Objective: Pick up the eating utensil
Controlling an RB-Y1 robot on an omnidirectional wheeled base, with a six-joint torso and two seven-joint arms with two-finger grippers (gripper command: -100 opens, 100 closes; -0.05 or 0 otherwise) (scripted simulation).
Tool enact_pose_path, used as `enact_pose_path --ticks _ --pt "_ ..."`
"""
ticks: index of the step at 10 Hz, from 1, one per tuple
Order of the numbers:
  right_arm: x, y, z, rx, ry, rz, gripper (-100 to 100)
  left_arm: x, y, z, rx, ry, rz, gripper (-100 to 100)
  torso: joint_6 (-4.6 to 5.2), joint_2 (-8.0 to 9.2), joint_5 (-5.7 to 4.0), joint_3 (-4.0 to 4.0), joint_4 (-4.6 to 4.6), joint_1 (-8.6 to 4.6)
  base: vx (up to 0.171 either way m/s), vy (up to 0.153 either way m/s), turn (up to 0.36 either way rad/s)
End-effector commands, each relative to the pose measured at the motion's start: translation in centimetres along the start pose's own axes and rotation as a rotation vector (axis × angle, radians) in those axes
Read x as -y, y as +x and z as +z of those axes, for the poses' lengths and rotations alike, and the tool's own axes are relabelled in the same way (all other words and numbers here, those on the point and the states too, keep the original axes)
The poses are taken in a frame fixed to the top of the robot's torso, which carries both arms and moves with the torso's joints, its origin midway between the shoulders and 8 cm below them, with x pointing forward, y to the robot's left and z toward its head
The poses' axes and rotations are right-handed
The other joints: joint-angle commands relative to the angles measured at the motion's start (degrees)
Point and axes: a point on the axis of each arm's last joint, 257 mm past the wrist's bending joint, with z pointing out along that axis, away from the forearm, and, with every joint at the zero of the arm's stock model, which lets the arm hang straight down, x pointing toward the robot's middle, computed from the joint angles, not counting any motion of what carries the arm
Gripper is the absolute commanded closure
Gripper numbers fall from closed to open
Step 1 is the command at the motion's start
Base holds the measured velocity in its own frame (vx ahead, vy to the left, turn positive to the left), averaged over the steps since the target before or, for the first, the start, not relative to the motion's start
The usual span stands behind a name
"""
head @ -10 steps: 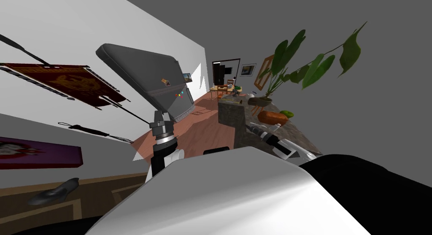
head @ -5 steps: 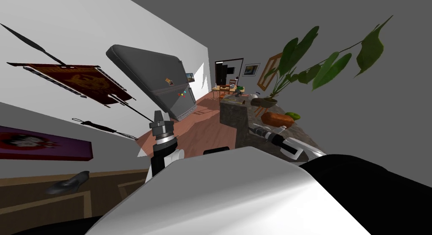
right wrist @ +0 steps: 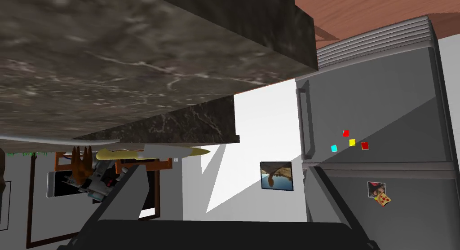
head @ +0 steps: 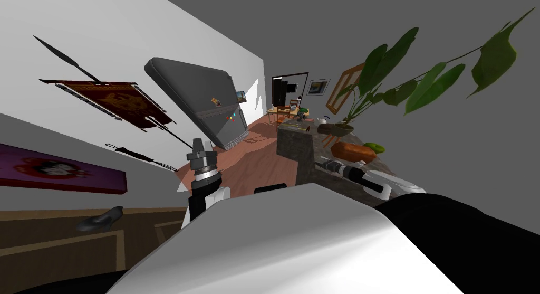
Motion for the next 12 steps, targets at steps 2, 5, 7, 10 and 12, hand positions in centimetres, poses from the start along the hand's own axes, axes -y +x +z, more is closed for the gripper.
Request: enact_pose_path --ticks 2,5,7,10,12 --pt "2.6 1.4 -1.3 -0.086 0.023 -0.106 -100 0.0 0.0 0.0 0.000 0.000 0.000 0 0.02 0.02 0.00 0.01 0.00 0.00 0.013 0.020 0.067" --pt "5.9 2.8 -3.2 -0.195 0.049 -0.234 -100 0.0 0.0 0.0 0.000 0.000 0.000 0 0.02 -0.01 0.00 -0.01 0.00 0.00 0.022 0.022 0.085" --pt "7.4 3.5 -4.2 -0.247 0.058 -0.291 -100 0.0 0.0 0.0 0.000 0.000 0.000 0 0.00 -0.04 0.00 -0.02 -0.01 -0.01 0.025 0.015 0.081" --pt "11.2 5.5 -7.5 -0.395 0.071 -0.438 -100 0.0 0.0 0.0 0.000 0.000 0.000 0 0.00 -0.05 0.00 -0.03 -0.01 -0.02 0.032 0.014 0.106" --pt "13.2 6.7 -9.7 -0.485 0.072 -0.517 -100 0.0 0.0 0.0 0.000 0.000 0.000 0 0.01 -0.08 -0.02 -0.05 -0.02 -0.03 0.038 0.008 0.092"
